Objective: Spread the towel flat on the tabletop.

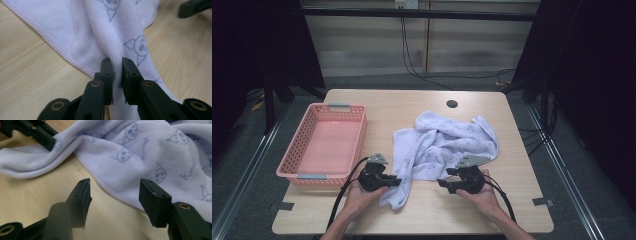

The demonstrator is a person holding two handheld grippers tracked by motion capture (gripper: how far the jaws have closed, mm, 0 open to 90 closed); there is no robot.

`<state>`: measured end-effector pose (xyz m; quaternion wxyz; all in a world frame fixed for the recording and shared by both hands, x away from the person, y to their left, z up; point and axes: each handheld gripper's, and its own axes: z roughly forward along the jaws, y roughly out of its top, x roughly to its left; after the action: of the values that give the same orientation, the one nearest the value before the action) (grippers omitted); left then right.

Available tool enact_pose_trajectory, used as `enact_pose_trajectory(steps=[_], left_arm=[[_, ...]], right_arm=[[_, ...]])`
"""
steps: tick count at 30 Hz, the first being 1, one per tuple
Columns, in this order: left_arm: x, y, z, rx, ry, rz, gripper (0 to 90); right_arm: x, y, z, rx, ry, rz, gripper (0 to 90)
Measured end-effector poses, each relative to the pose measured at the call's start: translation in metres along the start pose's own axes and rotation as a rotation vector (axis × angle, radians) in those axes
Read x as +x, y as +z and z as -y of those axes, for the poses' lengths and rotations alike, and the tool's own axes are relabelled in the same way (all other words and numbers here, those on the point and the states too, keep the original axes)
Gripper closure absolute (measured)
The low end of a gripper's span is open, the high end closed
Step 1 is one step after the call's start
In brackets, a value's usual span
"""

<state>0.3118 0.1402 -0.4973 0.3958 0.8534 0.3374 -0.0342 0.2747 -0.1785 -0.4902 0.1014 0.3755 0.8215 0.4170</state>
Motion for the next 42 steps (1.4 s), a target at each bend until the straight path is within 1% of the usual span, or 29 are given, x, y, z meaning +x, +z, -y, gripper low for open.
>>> enact_pose_trajectory(steps=[1,3,5,6,7,9,11,14,16,18,19,21,22,23,24,25,26,28,29,31,32,34,35,36,37,38,39,40,42], left_arm=[[0.000,0.000,0.000,-0.005,0.000,0.000,77.2],[-0.001,-0.002,-0.001,-0.018,0.004,0.015,77.3],[-0.002,-0.005,-0.002,-0.038,0.002,0.031,79.0],[-0.002,-0.006,-0.003,-0.045,0.013,0.026,80.7],[-0.002,-0.008,-0.004,-0.057,0.016,0.027,80.7],[-0.002,-0.014,-0.005,-0.087,0.007,0.032,82.1],[0.000,-0.020,-0.006,-0.121,-0.009,0.036,82.1],[0.001,-0.026,-0.006,-0.148,-0.022,0.024,82.1],[0.002,-0.028,-0.007,-0.151,-0.030,0.014,82.1],[0.001,-0.025,-0.009,-0.135,-0.023,0.005,82.1],[0.000,-0.023,-0.010,-0.124,-0.021,0.007,81.8],[-0.003,-0.016,-0.012,-0.120,-0.016,0.033,80.7],[-0.005,-0.013,-0.015,-0.114,-0.006,0.043,77.2],[-0.008,-0.009,-0.018,-0.109,-0.004,0.048,69.7],[-0.011,-0.005,-0.020,-0.101,0.010,0.044,63.5],[-0.013,0.000,-0.023,-0.096,0.021,0.051,61.3],[-0.014,0.002,-0.024,-0.090,0.028,0.055,57.2],[-0.017,0.009,-0.025,-0.077,0.050,0.094,53.3],[-0.020,0.013,-0.025,-0.059,0.071,0.104,55.4],[-0.026,0.022,-0.023,-0.003,0.089,0.119,67.1],[-0.029,0.026,-0.022,0.033,0.103,0.113,71.9],[-0.033,0.032,-0.018,0.083,0.137,0.113,79.7],[-0.035,0.032,-0.016,0.079,0.148,0.102,82.1],[-0.035,0.032,-0.015,0.079,0.131,0.118,84.1],[-0.036,0.032,-0.014,0.075,0.124,0.118,84.9],[-0.037,0.032,-0.013,0.067,0.107,0.115,84.9],[-0.038,0.033,-0.011,0.058,0.095,0.119,84.9],[-0.043,0.034,-0.010,0.056,0.096,0.117,84.9],[-0.051,0.037,-0.008,0.066,0.107,0.144,84.6]], right_arm=[[-0.006,0.010,-0.003,0.003,0.024,0.014,42.1],[-0.008,0.015,-0.004,0.011,0.022,0.019,42.2],[-0.010,0.026,-0.005,0.022,0.015,0.046,42.1],[-0.010,0.032,-0.005,0.017,0.028,0.063,51.8],[-0.010,0.032,-0.005,0.017,0.028,0.063,51.8],[-0.009,0.031,-0.007,0.035,0.009,0.109,74.3],[-0.013,0.024,-0.005,0.050,0.046,0.101,83.4],[-0.026,0.006,0.001,0.066,0.057,0.115,85.1],[-0.038,-0.011,0.007,0.067,0.077,0.138,85.4],[-0.051,-0.028,0.014,0.061,0.100,0.177,85.5],[-0.061,-0.039,0.021,0.061,0.114,0.210,85.4],[-0.067,-0.045,0.025,0.064,0.130,0.224,85.4],[-0.072,-0.049,0.029,0.058,0.133,0.234,85.3],[-0.077,-0.052,0.031,0.058,0.144,0.248,85.3],[-0.080,-0.053,0.033,0.067,0.141,0.272,85.0],[-0.084,-0.053,0.034,0.073,0.134,0.302,84.4],[-0.089,-0.055,0.035,0.067,0.156,0.306,82.5],[-0.090,-0.060,0.034,0.031,0.160,0.301,69.7],[-0.088,-0.064,0.033,0.003,0.161,0.287,63.7],[-0.076,-0.072,0.030,-0.036,0.160,0.255,47.0],[-0.070,-0.074,0.030,-0.040,0.144,0.233,43.9],[-0.059,-0.078,0.032,-0.058,0.134,0.194,43.0],[-0.052,-0.079,0.034,-0.053,0.122,0.173,42.8],[-0.046,-0.080,0.035,-0.051,0.114,0.159,42.8],[-0.037,-0.079,0.037,-0.047,0.104,0.119,43.6],[-0.037,-0.079,0.037,-0.047,0.104,0.119,43.6],[-0.031,-0.076,0.038,-0.037,0.104,0.099,44.0],[-0.026,-0.074,0.039,-0.021,0.097,0.086,44.0],[-0.013,-0.071,0.042,0.000,0.065,0.035,46.2]])
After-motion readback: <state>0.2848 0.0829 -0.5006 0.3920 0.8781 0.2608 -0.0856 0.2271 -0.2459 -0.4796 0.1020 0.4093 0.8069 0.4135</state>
